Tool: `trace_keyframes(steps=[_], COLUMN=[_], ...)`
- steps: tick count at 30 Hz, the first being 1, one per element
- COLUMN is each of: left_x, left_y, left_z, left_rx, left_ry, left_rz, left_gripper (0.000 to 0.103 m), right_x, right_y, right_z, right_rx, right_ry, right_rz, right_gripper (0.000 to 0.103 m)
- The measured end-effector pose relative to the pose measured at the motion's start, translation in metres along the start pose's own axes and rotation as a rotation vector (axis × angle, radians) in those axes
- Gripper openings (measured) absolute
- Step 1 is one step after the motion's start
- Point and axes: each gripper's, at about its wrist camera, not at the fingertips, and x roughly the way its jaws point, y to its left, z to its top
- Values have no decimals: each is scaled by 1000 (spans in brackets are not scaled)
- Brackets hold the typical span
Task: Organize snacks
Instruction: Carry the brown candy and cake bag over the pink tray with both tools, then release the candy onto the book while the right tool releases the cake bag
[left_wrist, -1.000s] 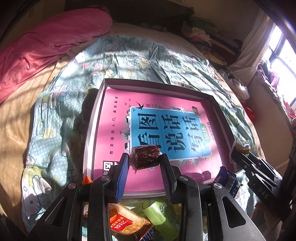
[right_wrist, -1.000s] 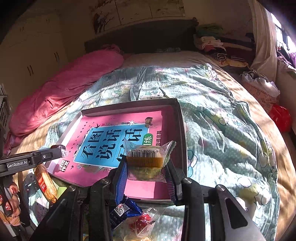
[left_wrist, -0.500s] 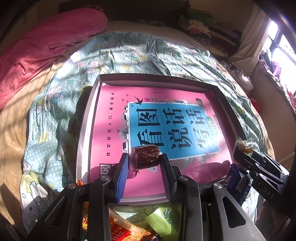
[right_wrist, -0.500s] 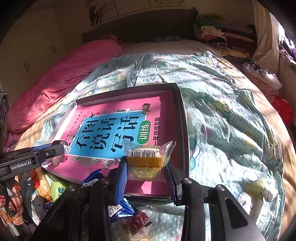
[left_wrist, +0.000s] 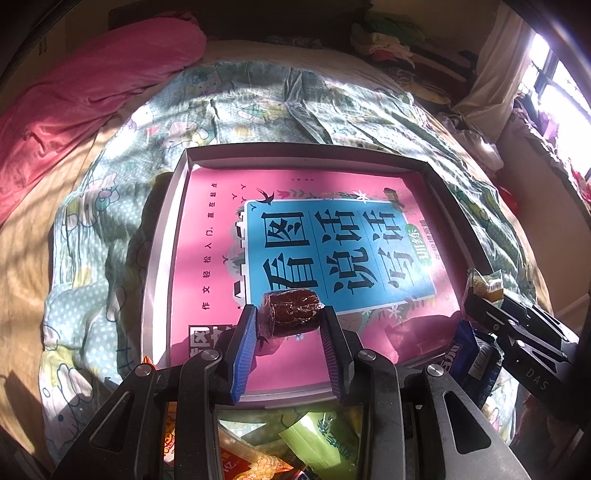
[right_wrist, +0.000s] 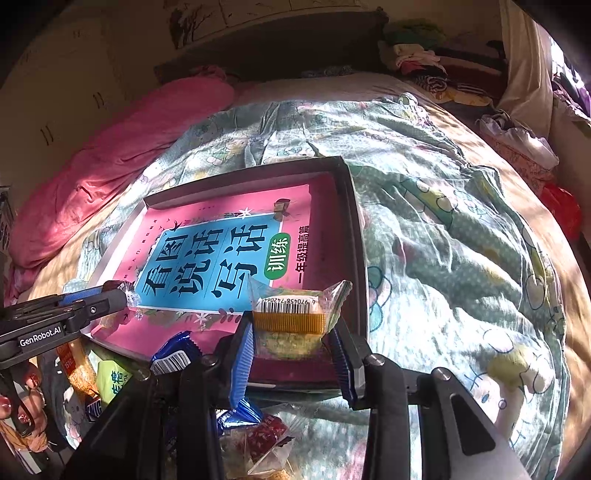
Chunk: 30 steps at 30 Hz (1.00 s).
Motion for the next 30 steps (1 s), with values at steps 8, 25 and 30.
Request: trace_keyframes(steps=[8,25,30], left_x=[1,-15,-25], left_y=[-1,-1,2], left_z=[0,3,3], left_rx=[3,-7,-21], left_ry=[2,-38,-59], left_rz=[9,-7,-18], left_gripper=[36,49,56], right_x=[1,-18,-31], right_y=[0,-6,-3], right_z=[-1,1,1], right_rx=[-1,36,15], right_ry=[3,-76,-119], right_rz=[-1,15,20], right_gripper=[40,47,52])
